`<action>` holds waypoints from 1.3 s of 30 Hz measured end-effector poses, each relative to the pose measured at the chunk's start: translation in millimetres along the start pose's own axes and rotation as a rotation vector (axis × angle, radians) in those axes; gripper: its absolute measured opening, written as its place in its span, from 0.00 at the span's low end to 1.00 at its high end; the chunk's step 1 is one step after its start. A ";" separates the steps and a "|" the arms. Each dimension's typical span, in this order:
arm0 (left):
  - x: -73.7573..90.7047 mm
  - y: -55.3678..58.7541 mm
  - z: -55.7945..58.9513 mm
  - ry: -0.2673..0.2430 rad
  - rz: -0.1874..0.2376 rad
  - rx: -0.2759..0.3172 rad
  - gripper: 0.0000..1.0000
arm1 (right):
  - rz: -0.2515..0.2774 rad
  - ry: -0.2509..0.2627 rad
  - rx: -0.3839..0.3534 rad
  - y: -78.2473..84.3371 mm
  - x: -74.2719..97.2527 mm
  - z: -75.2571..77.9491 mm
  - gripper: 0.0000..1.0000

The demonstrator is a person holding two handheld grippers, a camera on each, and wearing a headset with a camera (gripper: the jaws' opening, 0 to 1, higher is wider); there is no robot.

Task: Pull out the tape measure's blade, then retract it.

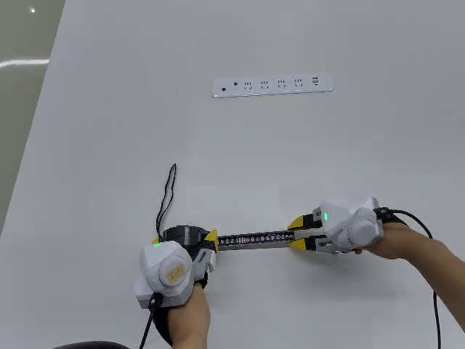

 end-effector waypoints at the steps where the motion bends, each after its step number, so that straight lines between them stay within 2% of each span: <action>1: -0.4 0.3 0.1 0.000 0.001 0.000 0.64 | 0.001 -0.001 0.000 -0.6 -0.5 0.2 0.13; 39: -0.9 0.8 -1.5 0.019 -0.020 0.024 0.65 | 0.008 -0.028 0.029 -23.9 -28.2 8.7 0.13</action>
Point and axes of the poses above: the centre of the closed fingertips' face, and the gripper's own axes: x roughly backward along the fingers, z roughly to its right, y roughly out of its underside, the point moved 9 cm from there along x, roughly backward along the fingers, and after that the axes turned 15 degrees about -y, right-handed, at the moved point
